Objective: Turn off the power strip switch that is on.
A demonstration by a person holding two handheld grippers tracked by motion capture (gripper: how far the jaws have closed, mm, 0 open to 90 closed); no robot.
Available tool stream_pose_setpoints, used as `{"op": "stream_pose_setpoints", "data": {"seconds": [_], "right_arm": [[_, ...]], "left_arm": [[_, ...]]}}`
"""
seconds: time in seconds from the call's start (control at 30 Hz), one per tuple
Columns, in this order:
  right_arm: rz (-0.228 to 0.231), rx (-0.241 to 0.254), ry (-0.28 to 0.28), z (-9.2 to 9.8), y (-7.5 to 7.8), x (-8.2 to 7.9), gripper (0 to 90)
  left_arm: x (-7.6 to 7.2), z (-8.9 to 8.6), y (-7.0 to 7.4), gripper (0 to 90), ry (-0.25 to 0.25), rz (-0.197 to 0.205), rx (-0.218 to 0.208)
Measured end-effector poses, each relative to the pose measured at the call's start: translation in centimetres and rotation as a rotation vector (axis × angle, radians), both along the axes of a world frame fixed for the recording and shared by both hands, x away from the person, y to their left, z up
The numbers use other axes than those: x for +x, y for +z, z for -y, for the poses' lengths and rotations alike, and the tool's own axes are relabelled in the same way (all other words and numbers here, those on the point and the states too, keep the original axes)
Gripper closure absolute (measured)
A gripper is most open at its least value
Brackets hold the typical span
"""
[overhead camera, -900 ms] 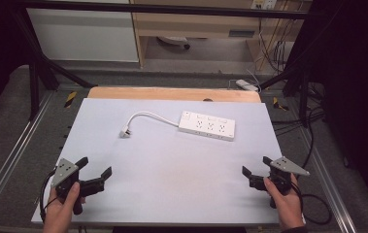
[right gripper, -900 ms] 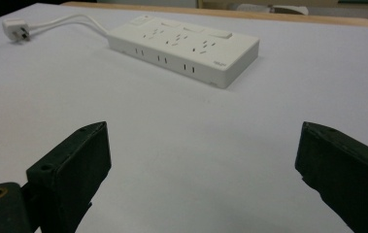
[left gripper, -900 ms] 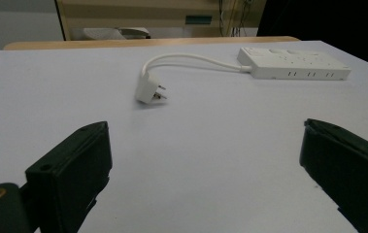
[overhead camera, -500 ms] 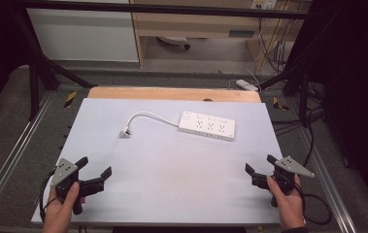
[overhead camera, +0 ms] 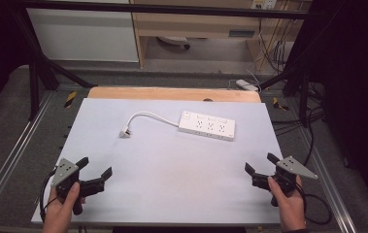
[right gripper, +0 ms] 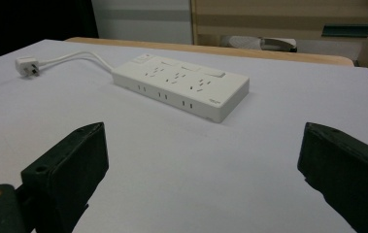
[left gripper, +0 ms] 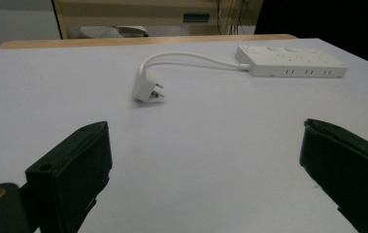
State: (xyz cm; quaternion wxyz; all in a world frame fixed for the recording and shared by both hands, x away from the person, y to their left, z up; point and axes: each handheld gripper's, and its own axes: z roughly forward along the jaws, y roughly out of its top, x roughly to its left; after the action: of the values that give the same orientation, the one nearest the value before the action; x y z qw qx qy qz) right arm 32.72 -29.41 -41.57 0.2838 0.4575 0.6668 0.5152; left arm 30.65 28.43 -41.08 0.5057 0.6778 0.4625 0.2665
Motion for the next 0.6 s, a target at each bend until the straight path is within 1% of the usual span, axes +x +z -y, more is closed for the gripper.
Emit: {"op": "stream_pose_setpoints", "data": {"seconds": [0.13, 0.2, 0.33, 0.4, 0.43, 0.47, 0.5, 0.6], "right_arm": [[0.0, 0.0, 0.002, -0.1, 0.5, -0.1, 3.1], [-0.007, 0.018, 0.0, -0.2, 1.2, 0.0, 2.4], [-0.001, 0.022, -0.001, -0.4, 2.0, 0.0, 2.2], [-0.006, 0.016, 0.005, -0.5, 2.2, 0.0, 2.3], [-0.015, 0.009, 0.003, -0.6, 2.4, 0.1, 2.6], [-0.032, 0.011, -0.019, -0.8, 2.6, 0.4, 4.0], [-0.042, 0.01, -0.026, -0.9, 2.7, 0.5, 4.1], [-0.044, 0.01, -0.029, -1.1, 3.0, 0.8, 4.3]], "left_arm": [[-0.1, 0.0, 0.0, 4.8, 0.0, -0.005, 0.002], [-0.1, 0.0, 0.0, 4.8, -0.002, -0.006, 0.003], [0.0, 0.0, -0.1, 4.8, -0.004, -0.009, 0.006], [0.0, 0.1, -0.1, 4.8, -0.001, -0.012, 0.004], [0.0, 0.1, -0.1, 4.9, -0.004, -0.011, 0.01], [-0.1, 0.1, -0.1, 4.9, -0.008, -0.01, 0.009], [-0.1, 0.1, -0.1, 4.9, -0.008, -0.01, 0.008], [-0.1, 0.3, -0.1, 4.9, -0.012, -0.015, 0.014]]}}
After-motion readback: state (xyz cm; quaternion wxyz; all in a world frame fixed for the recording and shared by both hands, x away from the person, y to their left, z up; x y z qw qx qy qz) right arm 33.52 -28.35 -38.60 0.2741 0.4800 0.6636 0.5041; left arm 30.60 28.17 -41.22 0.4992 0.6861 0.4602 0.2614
